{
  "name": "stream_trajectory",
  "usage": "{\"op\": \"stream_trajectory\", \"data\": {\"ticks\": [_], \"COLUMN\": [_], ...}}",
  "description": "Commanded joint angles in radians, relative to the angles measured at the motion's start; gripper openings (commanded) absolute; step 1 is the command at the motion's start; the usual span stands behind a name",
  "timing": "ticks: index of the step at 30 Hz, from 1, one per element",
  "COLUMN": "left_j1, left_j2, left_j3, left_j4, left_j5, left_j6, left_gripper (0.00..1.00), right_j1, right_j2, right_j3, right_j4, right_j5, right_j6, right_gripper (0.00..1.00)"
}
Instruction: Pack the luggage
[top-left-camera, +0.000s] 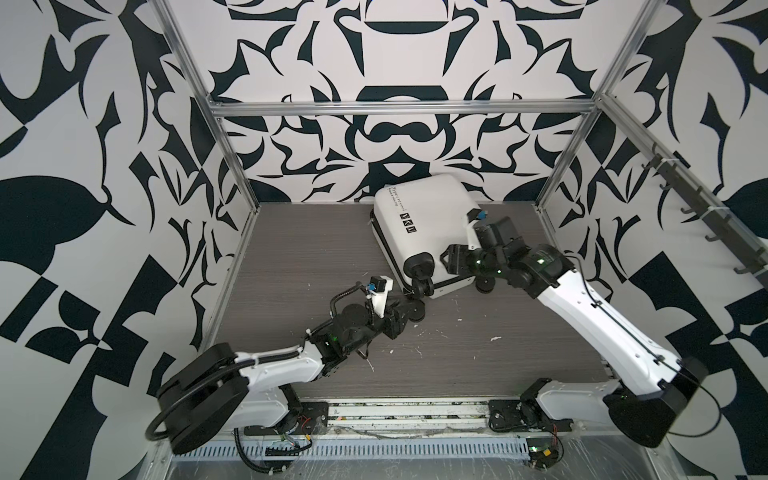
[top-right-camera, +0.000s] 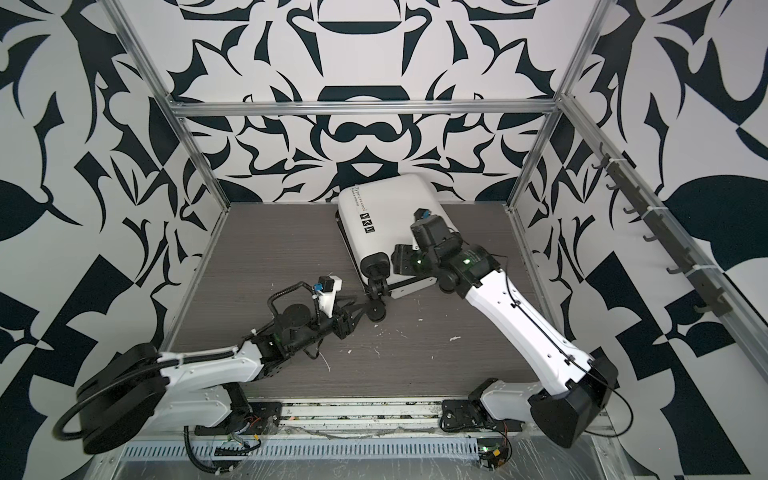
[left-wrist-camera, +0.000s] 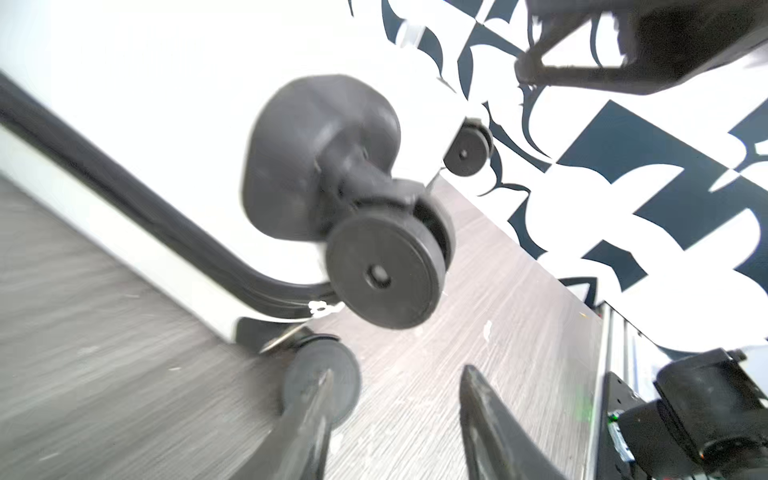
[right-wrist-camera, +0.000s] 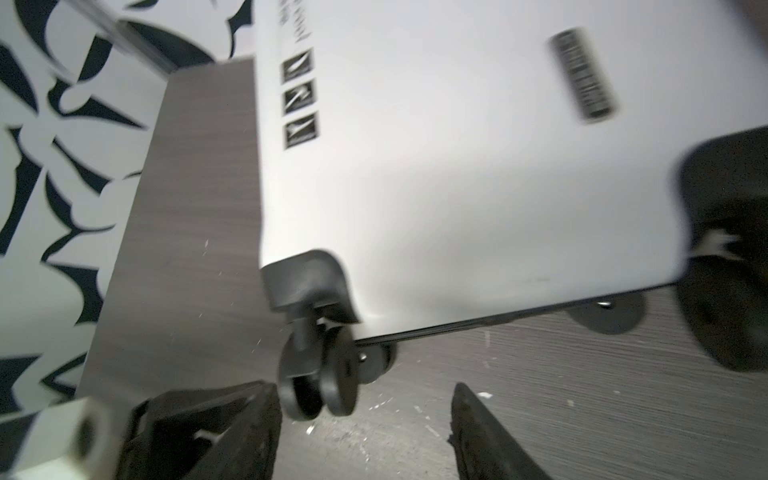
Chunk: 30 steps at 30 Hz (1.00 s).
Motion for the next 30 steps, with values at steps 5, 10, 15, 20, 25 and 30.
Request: {"op": "stream_trajectory", "data": {"ticks": [5, 10, 15, 20, 25, 30], "left_j1": [0.117, 0.433, 0.612, 0.686, 0.693, 0.693], "left_j2": [-0.108, 0.039, 0.213, 0.412, 0.621, 0.759], "left_j3": [0.164, 0.312, 0.403, 0.533, 0.730, 0.864], "left_j4": [-0.492, -0.633, -0.574, -0.504, -0.501, -0.498], "left_j5": [-0.157, 0.140, 0.317, 0.391, 0.437, 0.463], "left_j6": [0.030, -0.103, -0.215, -0.305, -0.346, -0.388], "left_gripper": [0.67, 0.65, 0.63, 0.59, 0.54, 0.51], "right_j1": [-0.348, -0.496, -0.590, -0.635, -0.637, -0.635], "right_j2": [-0.057, 0.007, 0.025, 0.043, 0.081, 0.098], "right_j3": [-0.011, -0.004, -0.090, -0.192, -0.235, -0.261], "right_j4": [-0.025, 0.003, 0.096, 0.247, 0.339, 0.342], "right_j5": [-0.007, -0.112, -0.224, -0.355, -0.476, -0.473], "right_j6": [-0.089, -0.173, -0.269, -0.286, -0.329, -0.353], "right_gripper": [0.69, 0.72, 0.73, 0.73, 0.73, 0.72]}}
